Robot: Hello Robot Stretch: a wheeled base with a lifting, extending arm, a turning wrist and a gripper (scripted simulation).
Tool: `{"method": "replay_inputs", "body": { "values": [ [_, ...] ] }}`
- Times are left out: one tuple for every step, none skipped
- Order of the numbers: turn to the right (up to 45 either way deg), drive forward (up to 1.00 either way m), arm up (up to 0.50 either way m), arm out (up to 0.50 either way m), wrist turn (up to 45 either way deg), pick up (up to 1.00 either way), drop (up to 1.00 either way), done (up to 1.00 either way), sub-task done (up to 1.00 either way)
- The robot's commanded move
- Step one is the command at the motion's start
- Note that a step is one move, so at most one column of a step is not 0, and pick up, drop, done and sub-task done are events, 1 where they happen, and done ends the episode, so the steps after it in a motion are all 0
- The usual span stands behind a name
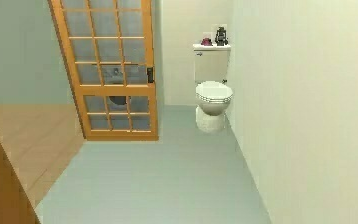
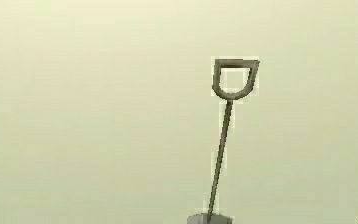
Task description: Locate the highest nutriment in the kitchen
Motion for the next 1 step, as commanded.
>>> {"method": "replay_inputs", "body": {
  "values": [
    [0.0,0.5,0.0,0.0,0.0,0.0,0.0,0.0,0.0]
  ]
}}
